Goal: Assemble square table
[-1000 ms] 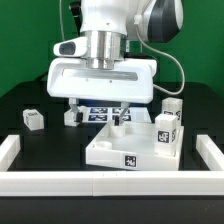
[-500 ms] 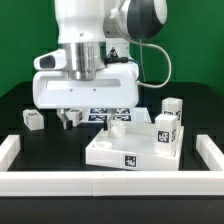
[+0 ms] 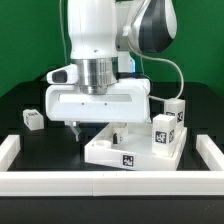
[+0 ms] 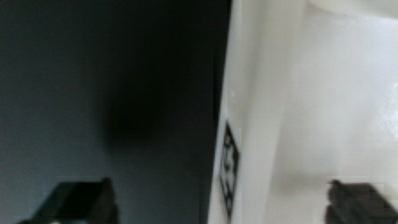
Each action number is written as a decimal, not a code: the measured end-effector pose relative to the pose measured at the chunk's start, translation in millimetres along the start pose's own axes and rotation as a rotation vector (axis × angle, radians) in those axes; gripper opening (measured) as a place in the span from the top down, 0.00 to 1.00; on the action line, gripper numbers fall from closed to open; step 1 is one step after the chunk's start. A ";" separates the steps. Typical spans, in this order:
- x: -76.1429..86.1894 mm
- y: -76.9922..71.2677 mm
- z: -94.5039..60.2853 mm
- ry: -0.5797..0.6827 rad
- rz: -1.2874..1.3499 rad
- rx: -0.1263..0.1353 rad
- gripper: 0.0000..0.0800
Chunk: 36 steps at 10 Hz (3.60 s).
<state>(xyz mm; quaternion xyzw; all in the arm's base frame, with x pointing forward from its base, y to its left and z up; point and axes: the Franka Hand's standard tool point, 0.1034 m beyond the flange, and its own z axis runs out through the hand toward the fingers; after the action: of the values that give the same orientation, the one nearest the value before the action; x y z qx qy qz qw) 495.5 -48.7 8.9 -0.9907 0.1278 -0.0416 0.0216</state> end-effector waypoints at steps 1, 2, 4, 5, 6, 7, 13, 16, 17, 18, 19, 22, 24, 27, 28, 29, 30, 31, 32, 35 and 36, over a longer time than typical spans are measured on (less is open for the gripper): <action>-0.1 -0.1 0.1 0.000 0.000 0.000 0.44; -0.1 0.0 0.1 0.000 0.000 0.000 0.66; -0.1 0.1 0.2 0.000 0.000 0.000 0.83; -0.1 0.1 0.2 0.000 -0.001 0.000 0.93; -0.2 0.1 0.2 0.000 -0.001 0.000 0.93; -0.2 0.1 0.2 0.000 -0.001 0.000 0.93; 15.1 -11.1 1.6 0.019 -0.486 -0.016 0.93; 33.8 -26.4 0.7 0.034 -0.766 -0.027 0.93; 60.8 -44.7 -1.6 0.058 -0.908 -0.056 0.93; 79.7 -56.8 -3.9 0.066 -1.066 -0.073 0.93; 89.4 -64.3 -2.0 0.062 -1.167 -0.071 0.93; 92.2 -63.7 -2.9 0.069 -1.341 -0.088 0.92; 100.4 -91.3 0.6 0.156 -1.625 -0.138 0.91; 105.4 -105.5 0.1 0.168 -1.699 -0.139 0.90; 105.4 -105.4 0.1 0.168 -1.697 -0.139 0.90; 105.4 -105.5 0.1 0.168 -1.697 -0.139 0.90; 105.3 -107.6 -0.2 0.171 -1.697 -0.138 0.90; 103.9 -121.2 -0.3 0.194 -1.709 -0.137 0.90; 102.6 -139.9 1.0 0.224 -1.724 -0.135 0.90; 109.6 -158.9 -2.9 0.233 -1.775 -0.153 0.89; 110.6 -158.0 -1.9 0.233 -1.779 -0.155 0.89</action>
Offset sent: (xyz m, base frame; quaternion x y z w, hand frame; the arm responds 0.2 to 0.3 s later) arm 0.0000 0.0000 0.0000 0.0000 0.0000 0.0000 1.0000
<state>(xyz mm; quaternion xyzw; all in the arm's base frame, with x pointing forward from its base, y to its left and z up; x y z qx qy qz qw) 641.6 75.7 27.8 -0.7117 -0.6824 -0.1343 -0.0985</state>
